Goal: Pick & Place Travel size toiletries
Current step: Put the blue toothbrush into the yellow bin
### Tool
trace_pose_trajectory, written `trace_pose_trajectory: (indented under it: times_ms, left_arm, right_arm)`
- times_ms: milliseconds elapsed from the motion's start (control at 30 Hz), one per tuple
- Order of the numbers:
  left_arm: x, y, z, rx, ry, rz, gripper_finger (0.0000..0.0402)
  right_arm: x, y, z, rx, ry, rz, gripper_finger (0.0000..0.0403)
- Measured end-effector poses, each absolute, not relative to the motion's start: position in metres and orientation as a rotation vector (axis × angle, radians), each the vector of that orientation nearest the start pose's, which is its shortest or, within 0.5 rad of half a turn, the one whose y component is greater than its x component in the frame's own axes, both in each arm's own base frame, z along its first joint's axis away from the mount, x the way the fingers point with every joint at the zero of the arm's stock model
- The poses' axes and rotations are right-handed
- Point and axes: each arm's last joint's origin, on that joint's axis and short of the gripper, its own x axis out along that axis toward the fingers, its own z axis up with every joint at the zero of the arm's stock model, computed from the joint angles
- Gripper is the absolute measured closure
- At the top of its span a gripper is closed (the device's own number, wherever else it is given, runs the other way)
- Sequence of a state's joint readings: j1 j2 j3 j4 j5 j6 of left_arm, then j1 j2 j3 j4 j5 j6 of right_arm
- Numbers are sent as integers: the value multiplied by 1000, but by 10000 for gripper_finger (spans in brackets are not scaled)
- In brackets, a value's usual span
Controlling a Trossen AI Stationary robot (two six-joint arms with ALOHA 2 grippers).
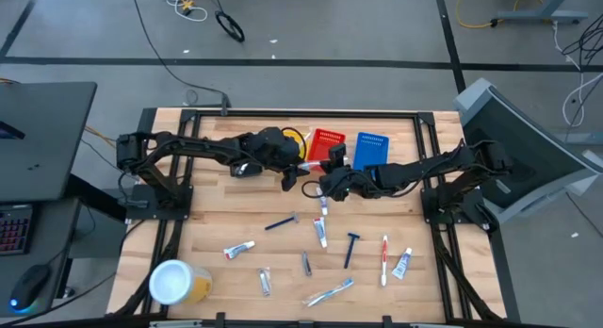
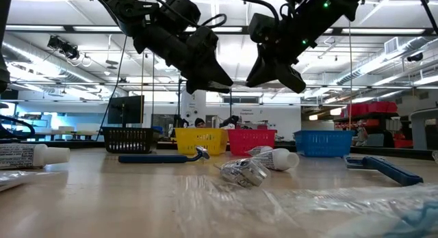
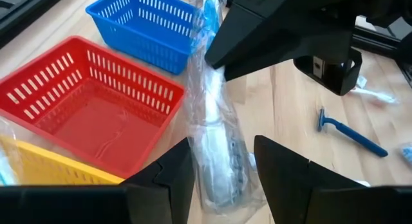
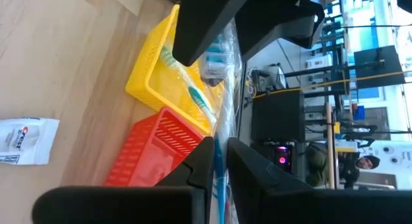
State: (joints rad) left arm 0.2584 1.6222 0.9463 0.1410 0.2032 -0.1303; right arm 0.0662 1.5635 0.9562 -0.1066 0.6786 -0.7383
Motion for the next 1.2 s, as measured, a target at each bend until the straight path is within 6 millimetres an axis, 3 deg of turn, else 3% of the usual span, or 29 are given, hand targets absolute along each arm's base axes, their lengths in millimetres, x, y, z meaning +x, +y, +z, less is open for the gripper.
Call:
trace_pose_trajectory:
  times_ms: [433, 1200]
  left_arm:
    - [335, 83, 211, -250, 519, 91, 322]
    - [334, 85, 209, -241, 538, 158, 316]
  right_arm:
    - [323, 3, 218, -926, 861, -326, 359]
    - [324, -2, 218, -829, 825, -302, 359]
